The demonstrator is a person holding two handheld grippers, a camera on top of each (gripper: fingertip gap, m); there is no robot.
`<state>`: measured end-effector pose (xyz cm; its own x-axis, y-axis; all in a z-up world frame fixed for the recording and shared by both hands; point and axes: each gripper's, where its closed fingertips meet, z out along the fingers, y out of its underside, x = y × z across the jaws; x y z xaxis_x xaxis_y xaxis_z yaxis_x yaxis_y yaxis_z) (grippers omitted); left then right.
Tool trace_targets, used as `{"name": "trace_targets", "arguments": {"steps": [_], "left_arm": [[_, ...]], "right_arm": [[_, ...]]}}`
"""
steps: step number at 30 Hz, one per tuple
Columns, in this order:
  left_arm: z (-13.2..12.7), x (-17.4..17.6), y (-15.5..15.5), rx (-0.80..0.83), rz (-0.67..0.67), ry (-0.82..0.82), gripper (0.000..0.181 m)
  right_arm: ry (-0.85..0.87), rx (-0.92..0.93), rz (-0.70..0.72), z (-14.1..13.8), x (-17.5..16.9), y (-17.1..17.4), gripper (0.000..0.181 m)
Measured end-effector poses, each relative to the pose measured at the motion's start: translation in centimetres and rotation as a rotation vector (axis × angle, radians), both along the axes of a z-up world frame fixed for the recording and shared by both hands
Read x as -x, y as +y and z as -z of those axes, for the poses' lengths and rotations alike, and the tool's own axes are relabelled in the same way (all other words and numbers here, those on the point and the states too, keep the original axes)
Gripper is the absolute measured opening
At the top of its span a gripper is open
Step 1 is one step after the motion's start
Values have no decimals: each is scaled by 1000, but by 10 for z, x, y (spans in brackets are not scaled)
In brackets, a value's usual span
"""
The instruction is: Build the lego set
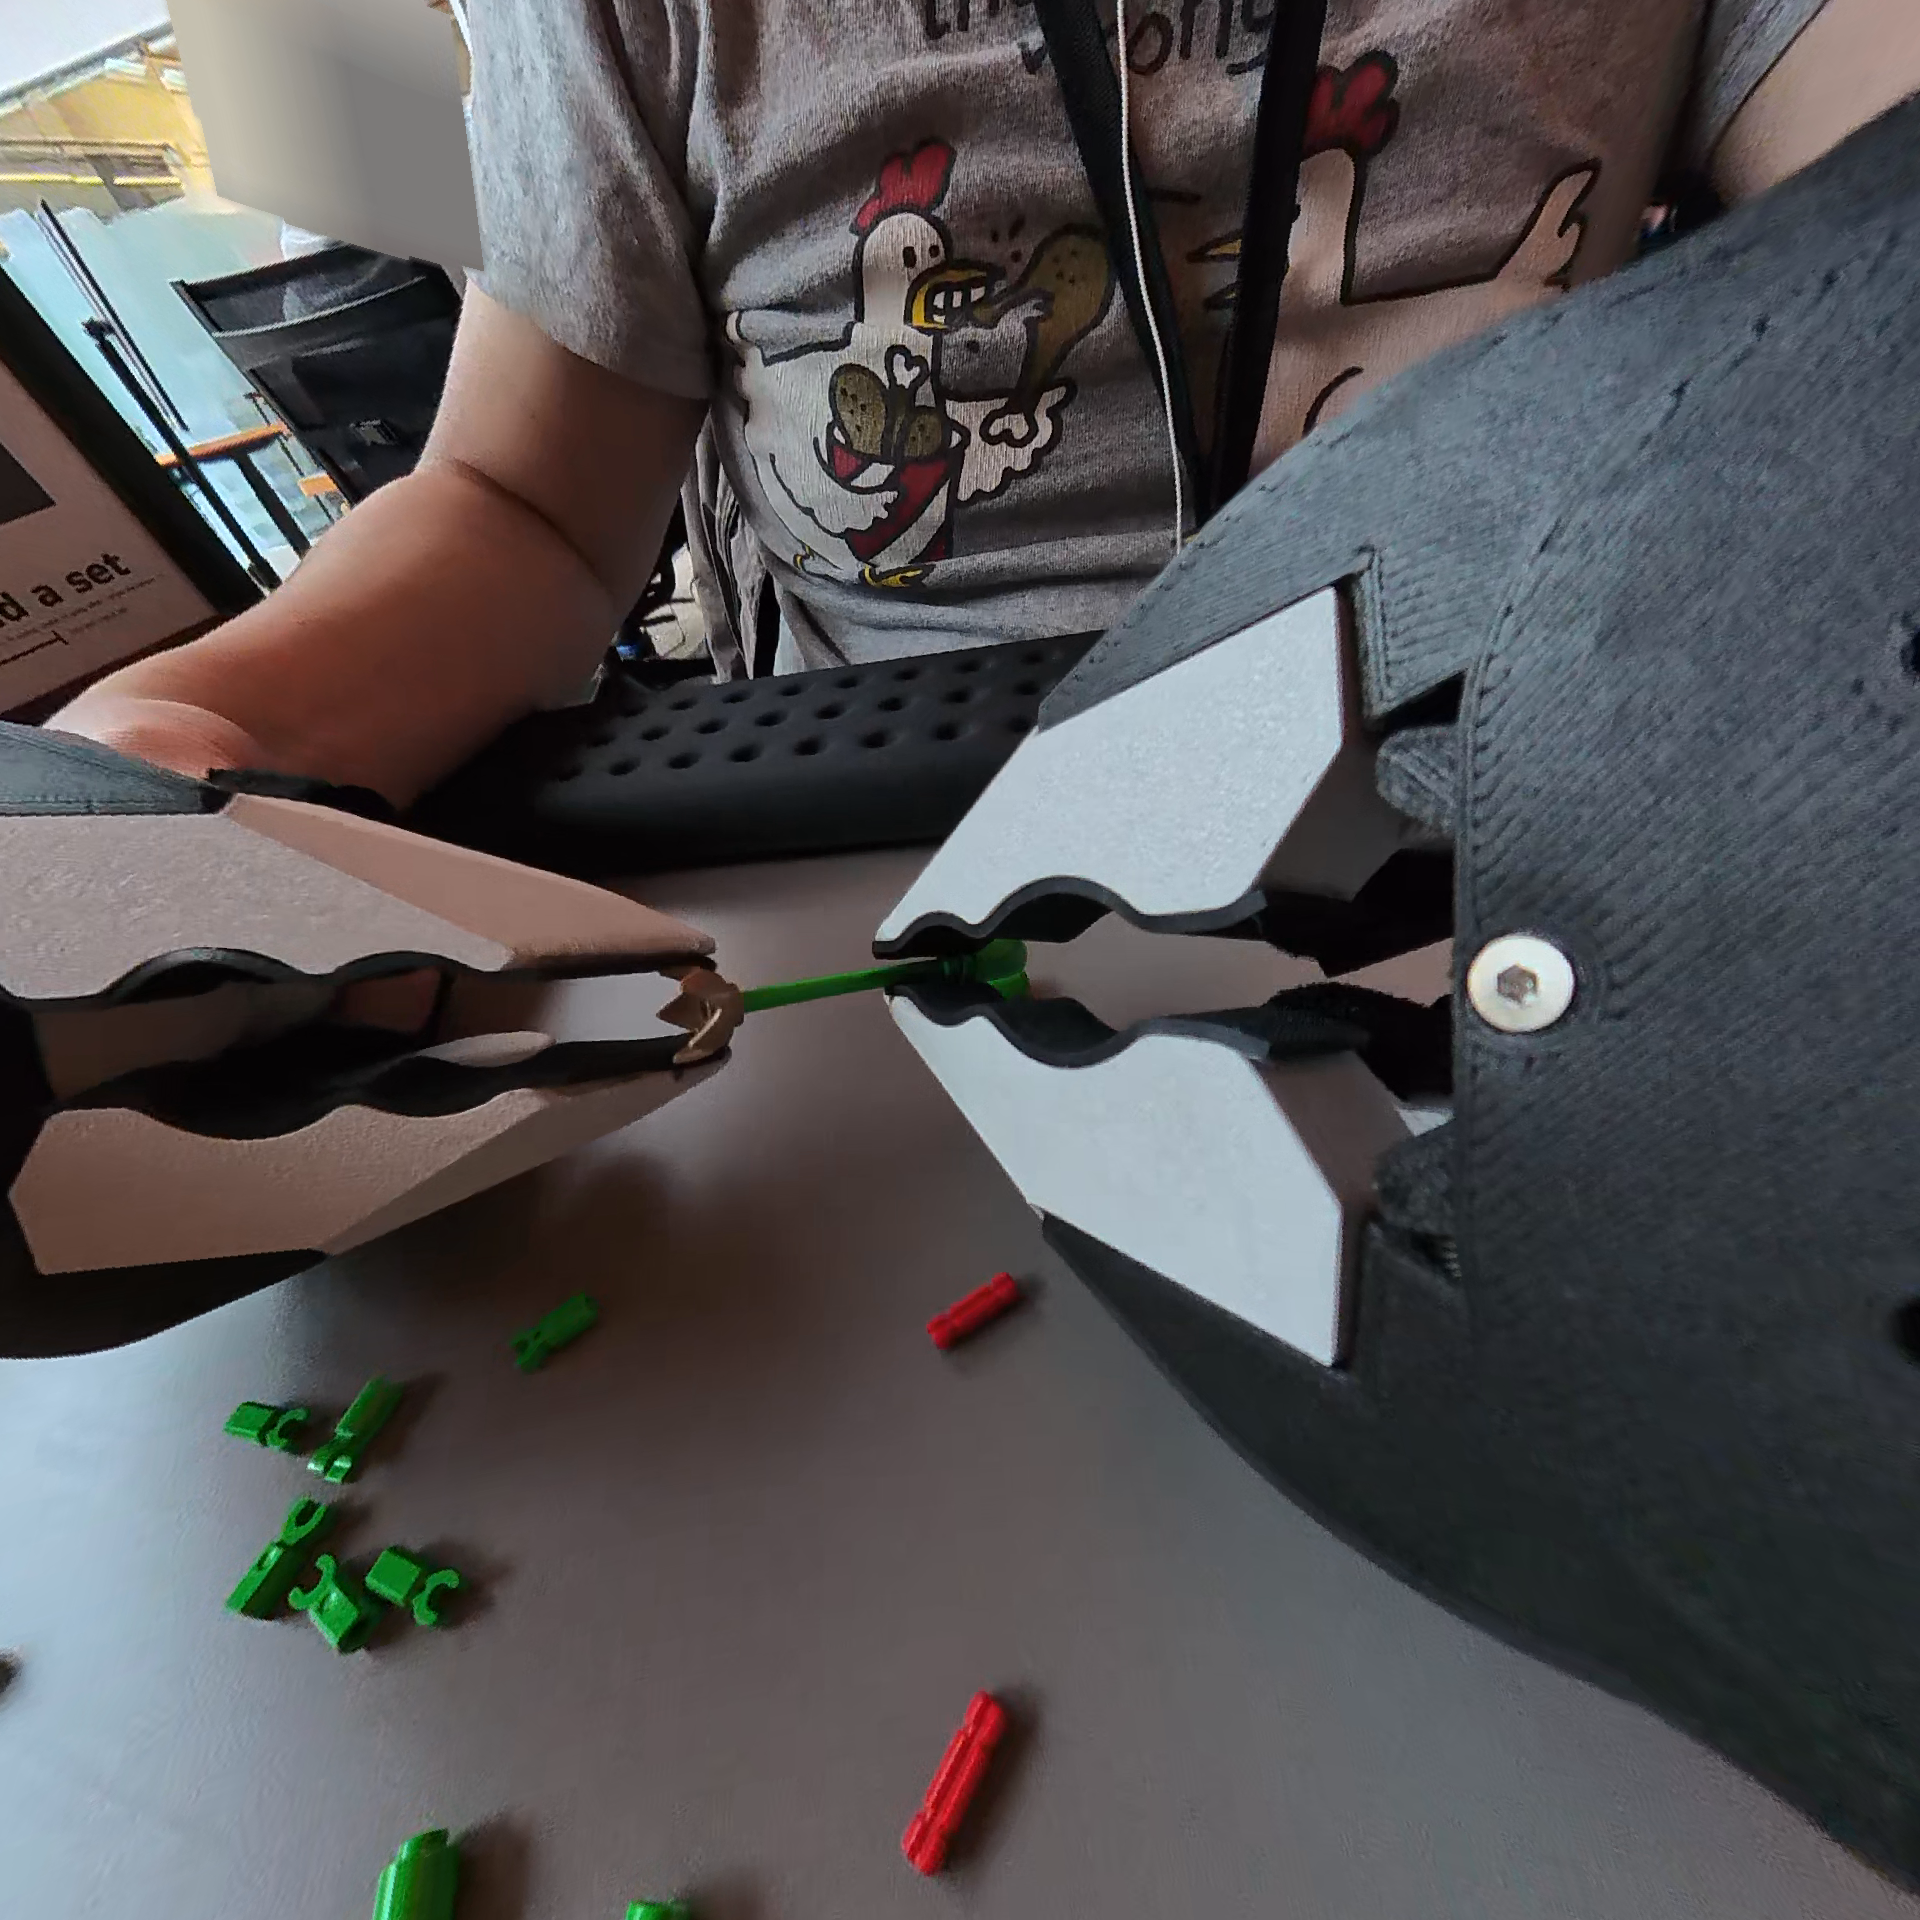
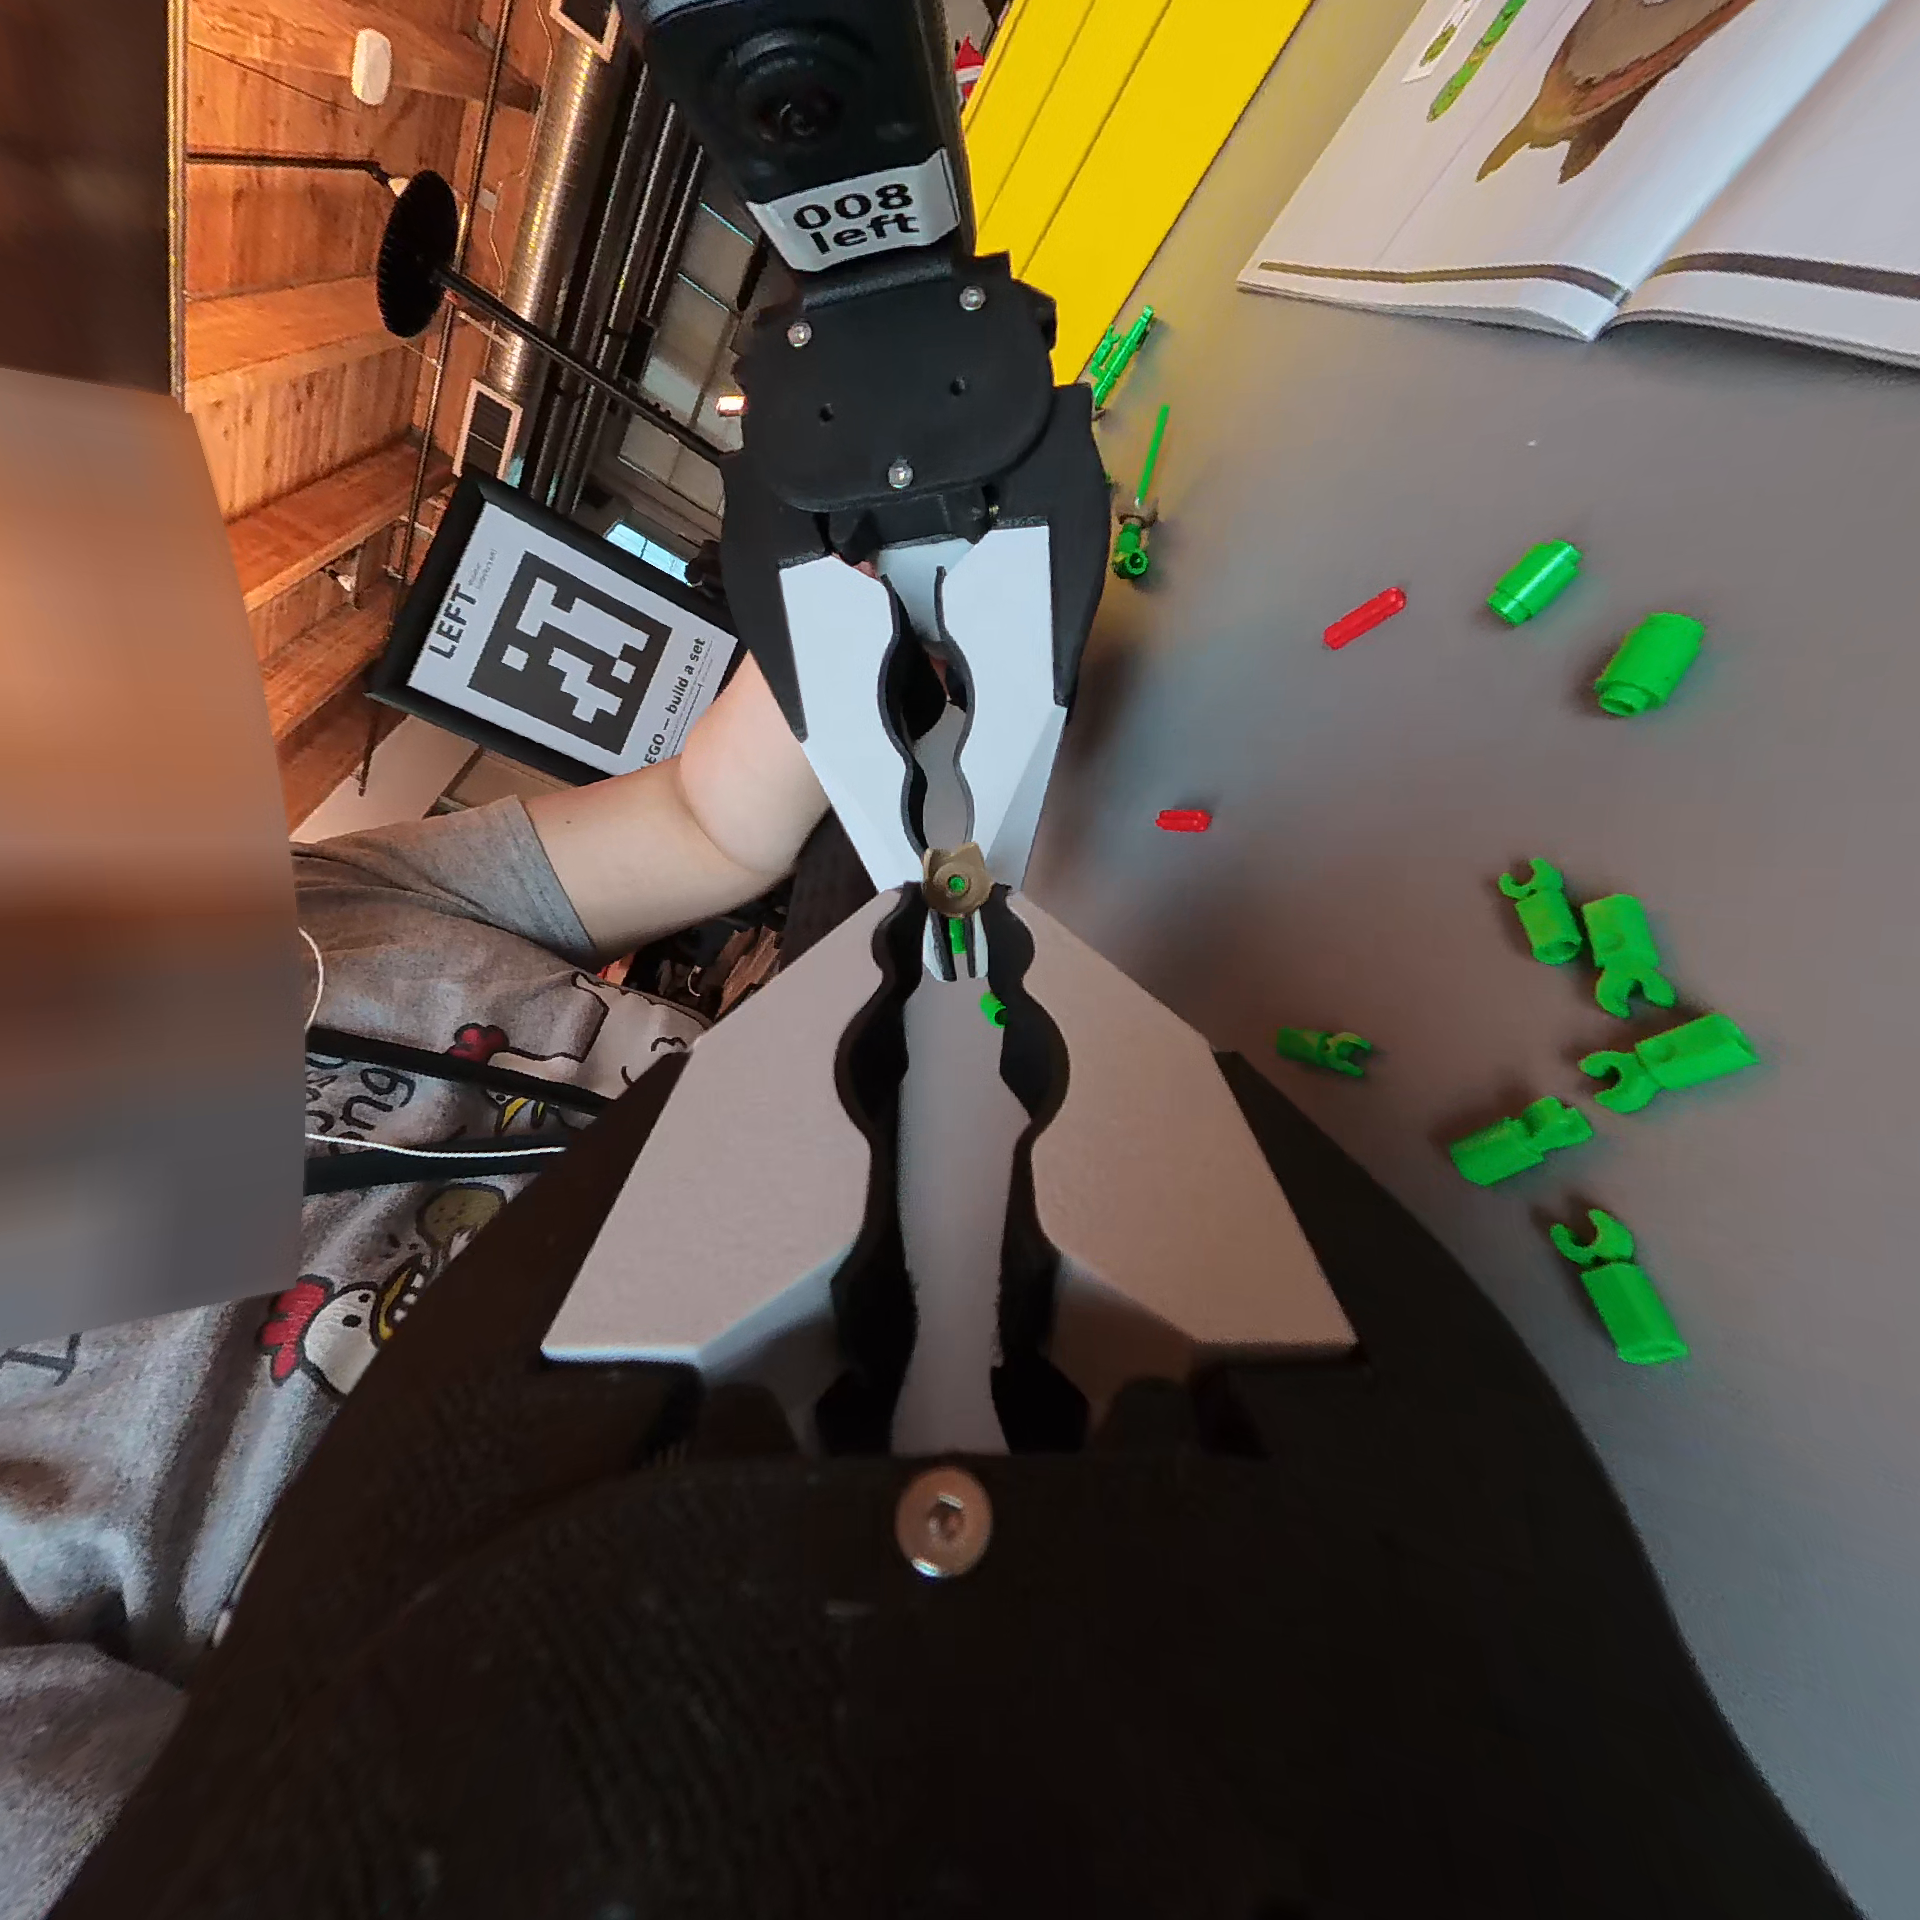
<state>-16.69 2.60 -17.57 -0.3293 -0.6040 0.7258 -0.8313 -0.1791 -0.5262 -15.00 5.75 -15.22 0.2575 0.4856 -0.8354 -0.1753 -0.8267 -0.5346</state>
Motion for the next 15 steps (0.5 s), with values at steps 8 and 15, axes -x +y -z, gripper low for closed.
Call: {"name": "trace_targets", "arguments": {"steps": [8, 15], "left_arm": [[-1, -1, 2, -5, -7, -12, 0], [0, 2, 1, -26, 14, -6, 1]], "right_arm": [[-3, -11, 5, -1, 1, 0, 8], [-7, -8, -23, 0, 4, -3, 6]]}}
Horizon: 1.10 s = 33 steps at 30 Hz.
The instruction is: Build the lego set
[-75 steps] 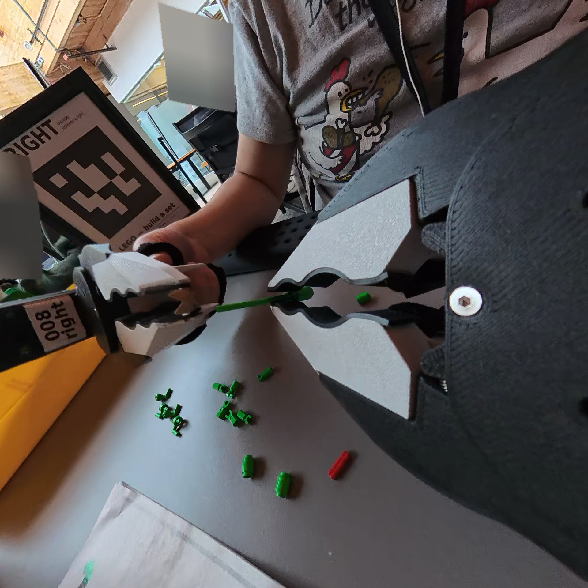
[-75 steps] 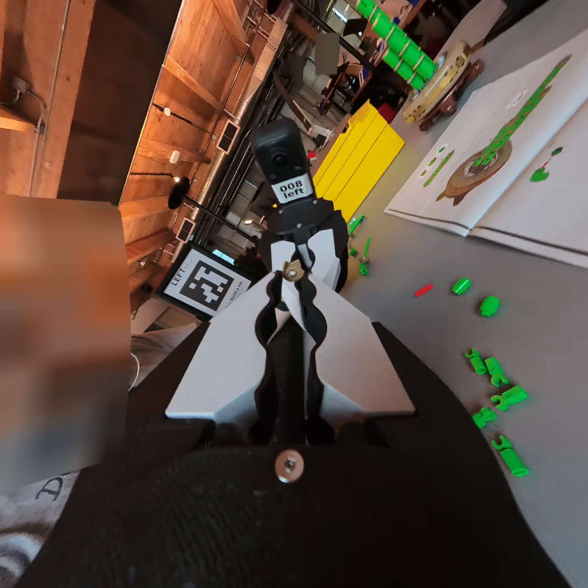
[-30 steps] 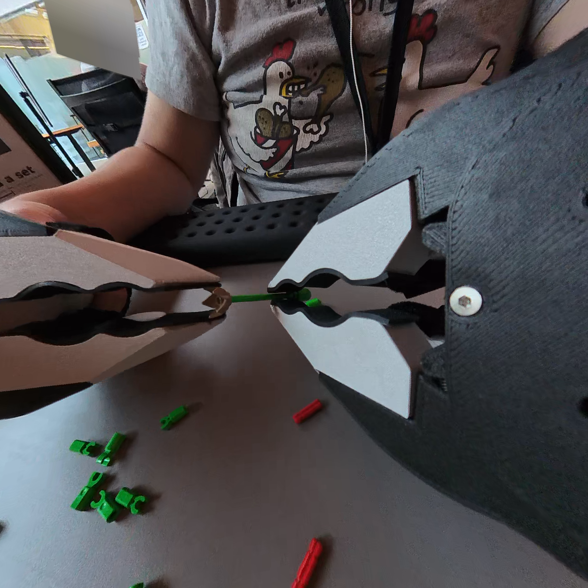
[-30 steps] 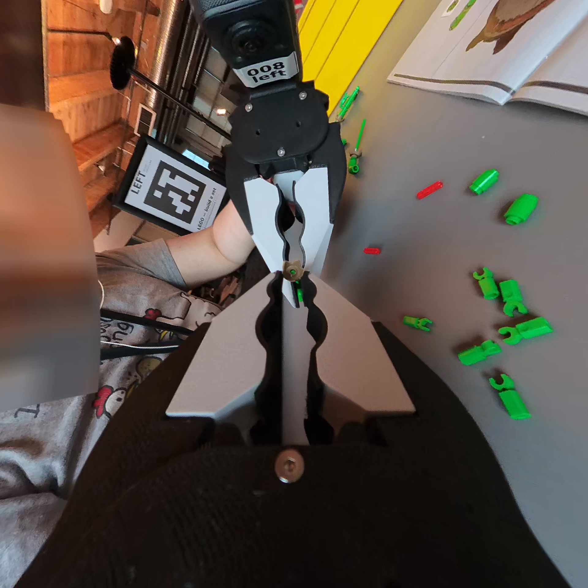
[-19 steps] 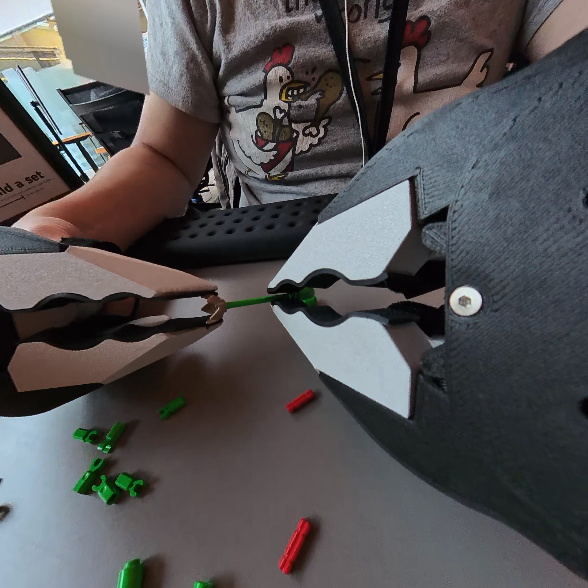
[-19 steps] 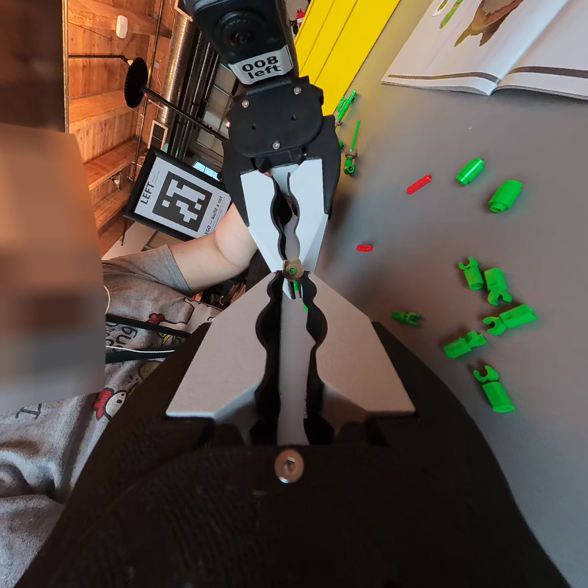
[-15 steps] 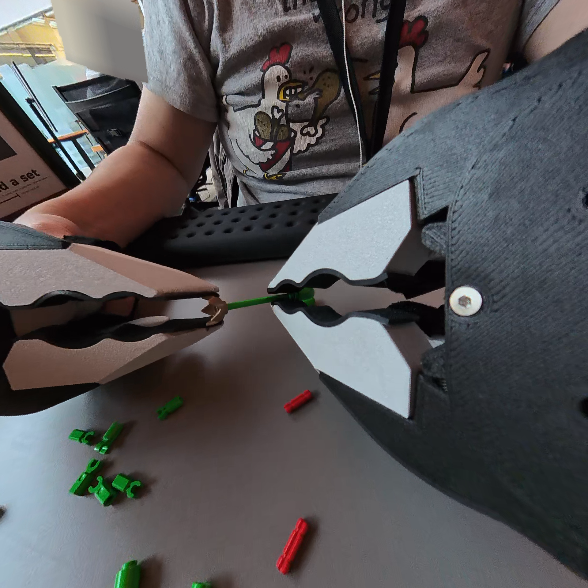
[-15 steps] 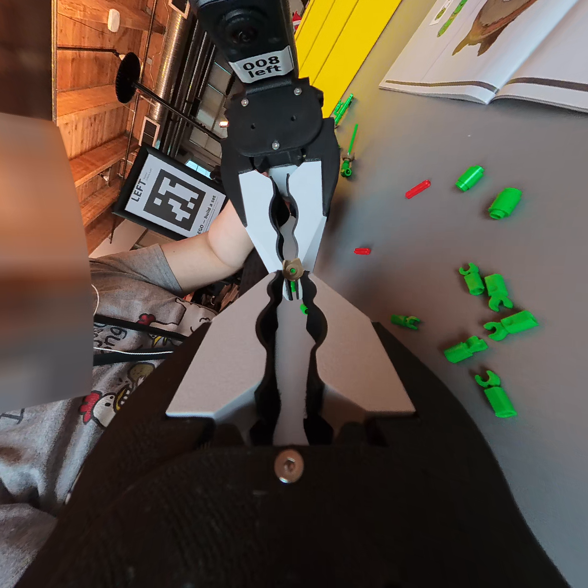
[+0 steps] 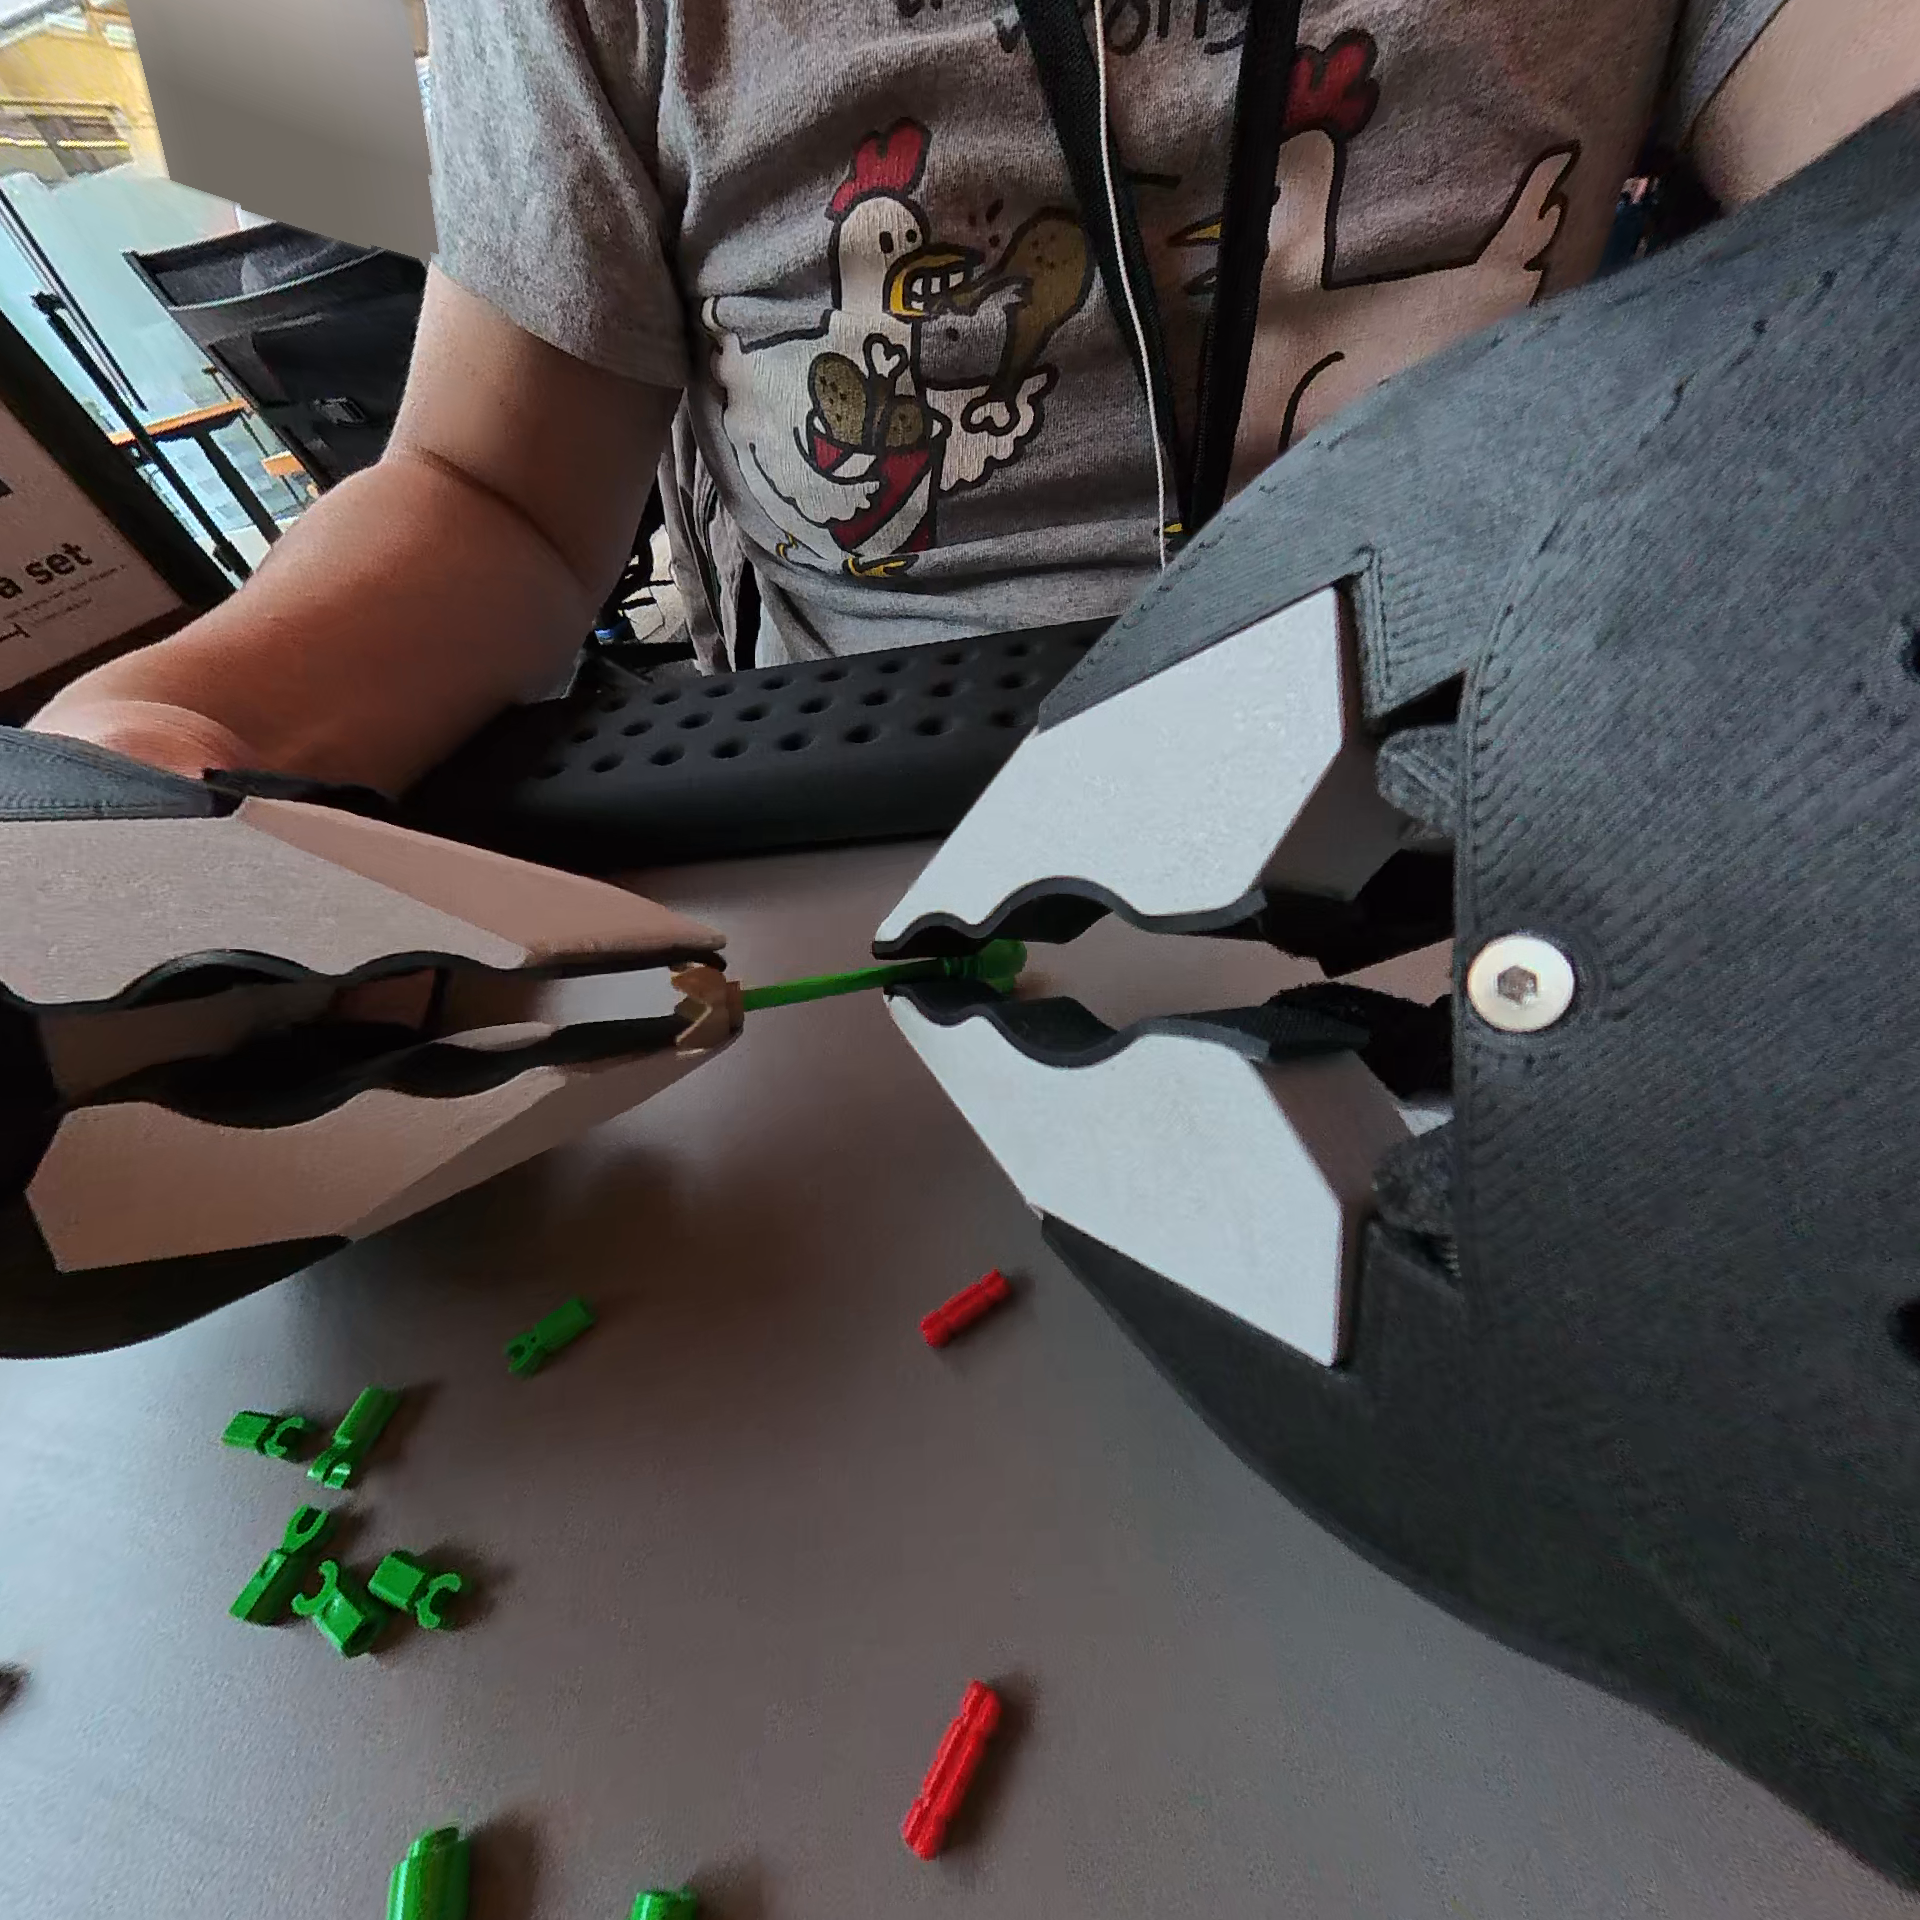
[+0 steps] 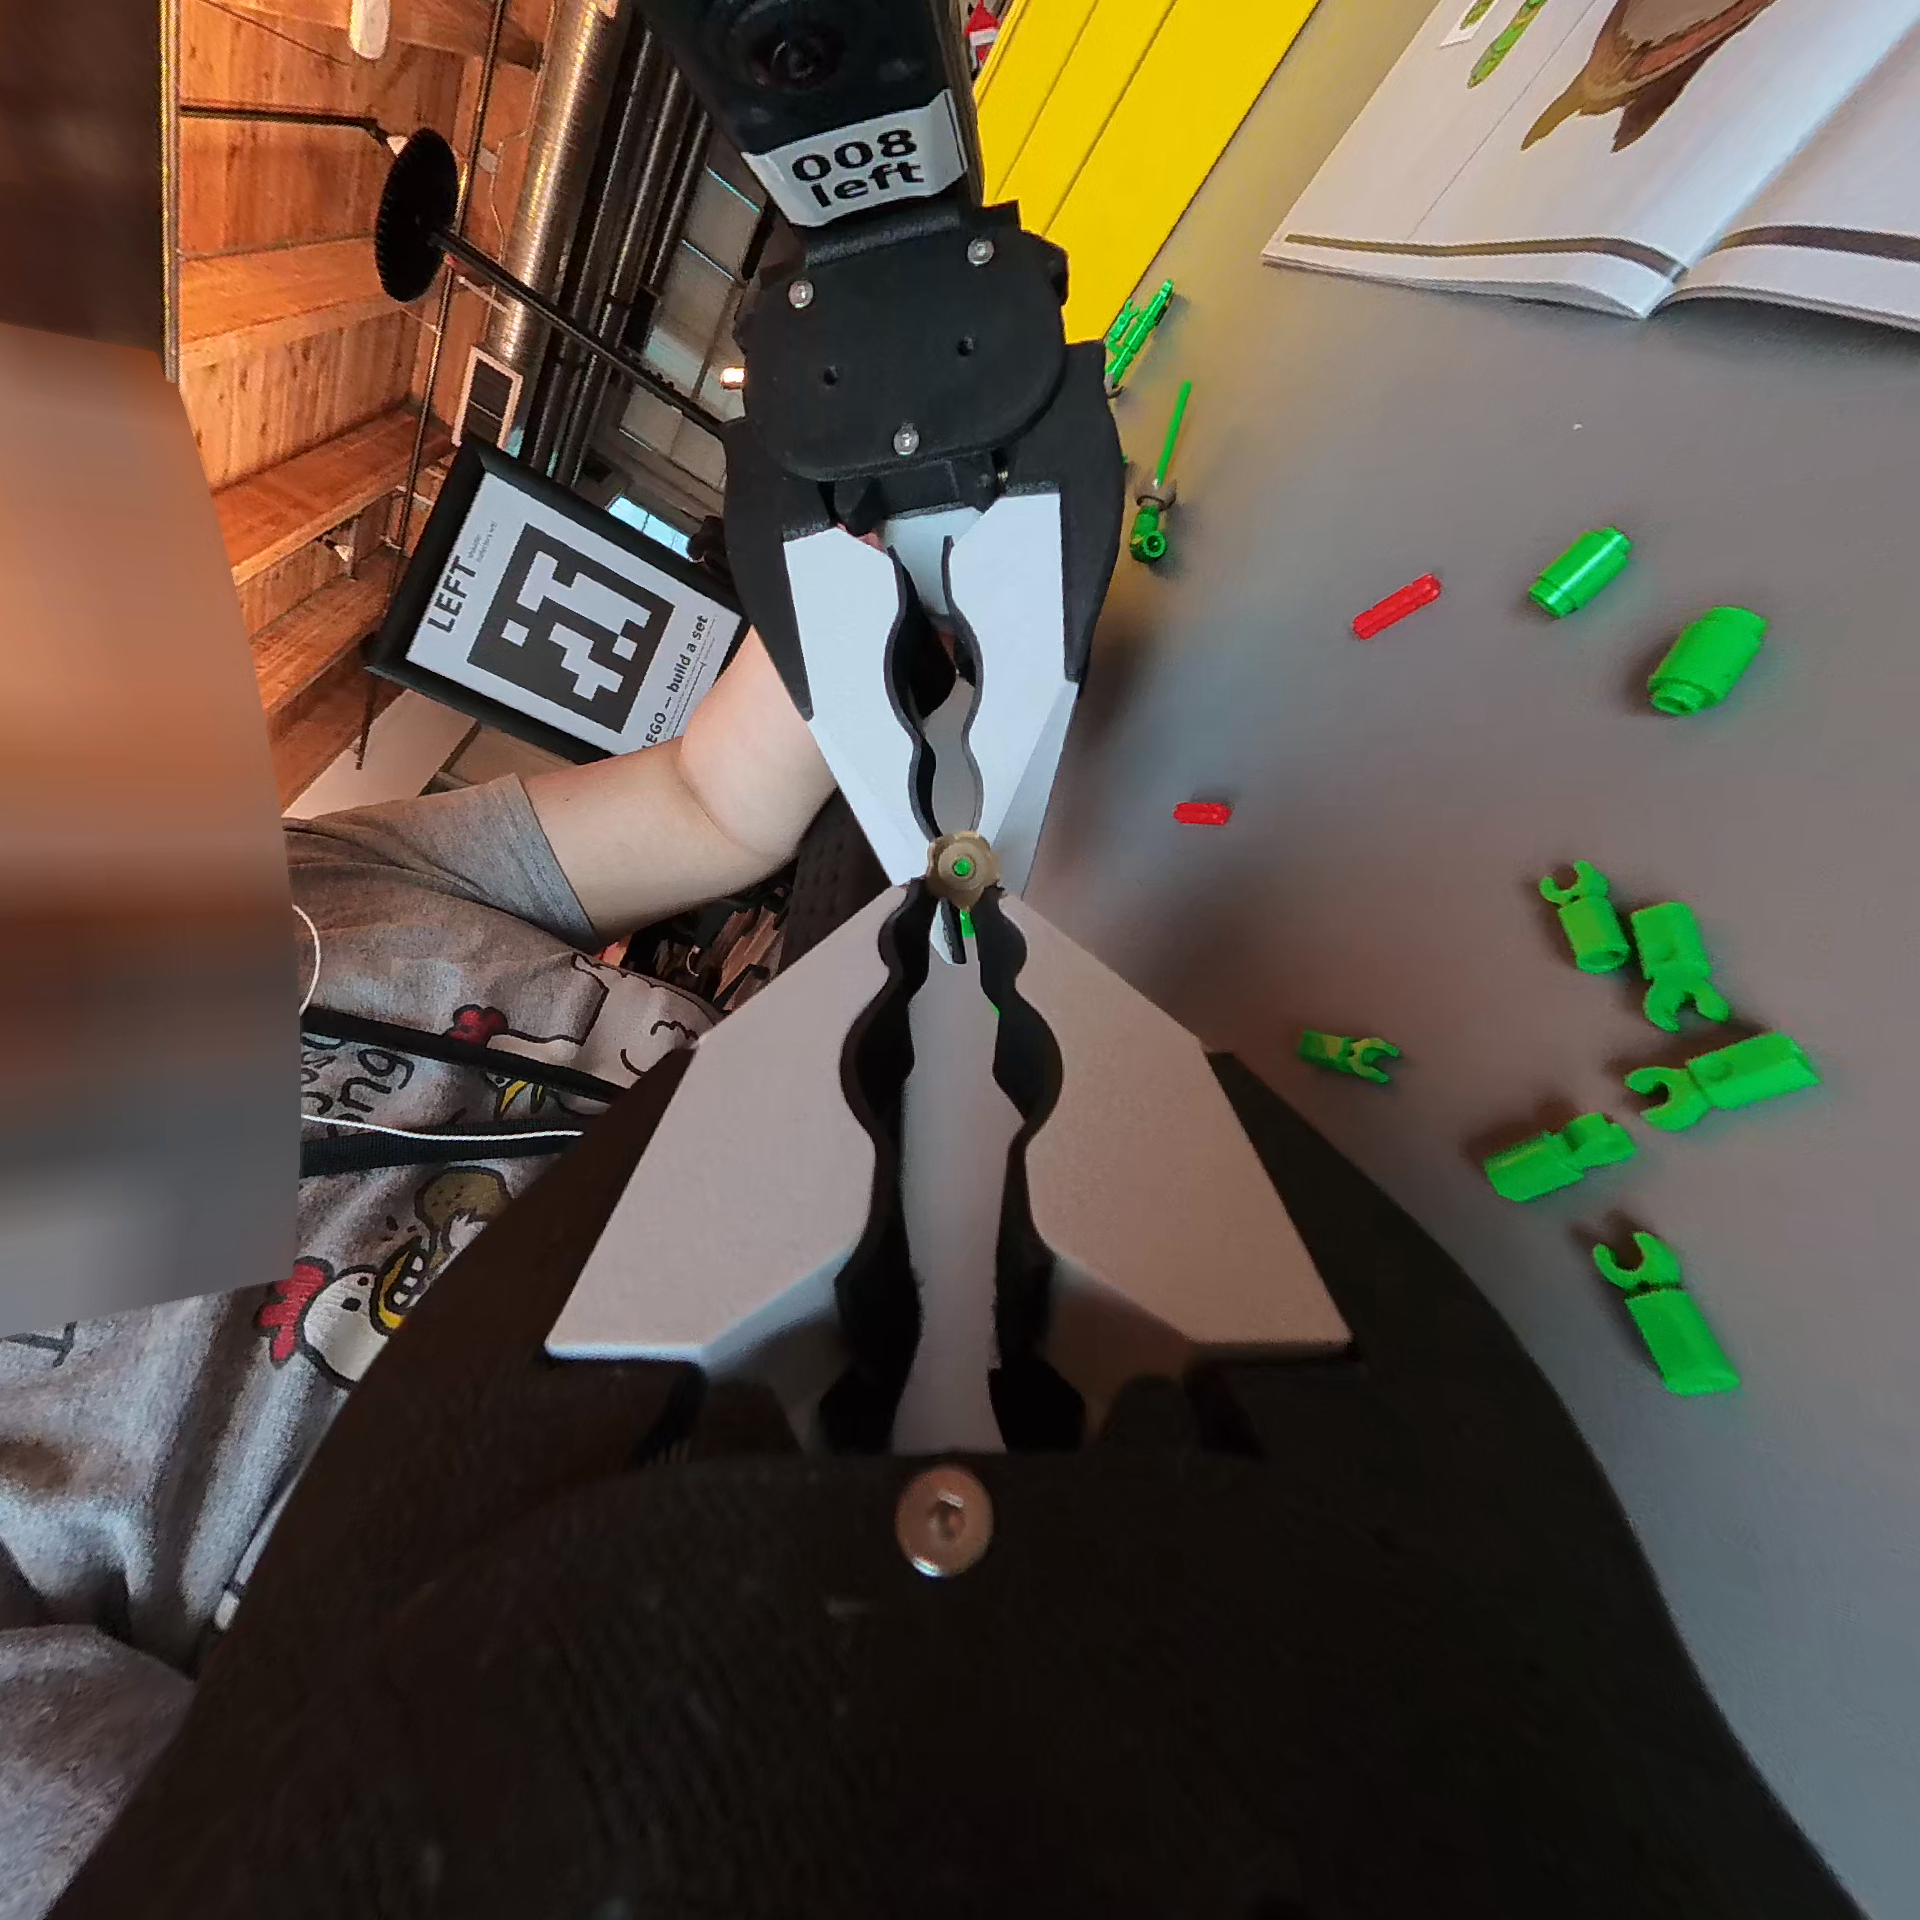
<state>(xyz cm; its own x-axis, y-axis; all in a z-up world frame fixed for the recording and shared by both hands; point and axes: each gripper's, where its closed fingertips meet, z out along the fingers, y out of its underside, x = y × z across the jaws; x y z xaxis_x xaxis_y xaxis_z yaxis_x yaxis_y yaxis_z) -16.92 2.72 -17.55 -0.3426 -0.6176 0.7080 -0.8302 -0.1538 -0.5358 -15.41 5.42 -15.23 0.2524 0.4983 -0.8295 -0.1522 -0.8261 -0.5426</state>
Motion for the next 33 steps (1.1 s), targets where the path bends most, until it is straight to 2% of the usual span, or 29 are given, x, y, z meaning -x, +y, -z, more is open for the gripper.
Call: {"name": "trace_targets", "arguments": {"steps": [5, 9, 17, 22, 33], "left_arm": [[-4, -3, 5, 5, -31, -20, 1], [-7, -5, 6, 22, -46, -33, 1], [-14, -9, 11, 38, -84, -61, 1], [-14, -9, 8, 44, -75, -63, 1], [-12, -4, 5, 39, -41, -36, 1]], "right_arm": [[24, -19, 47, -4, -3, 8, 9], [-4, -58, 74, -5, -3, 13, 27], [-5, -240, 194, -25, -9, 27, 25], [14, -194, 149, -20, -3, 24, 12], [21, -123, 83, -13, 0, 15, 11]]}}
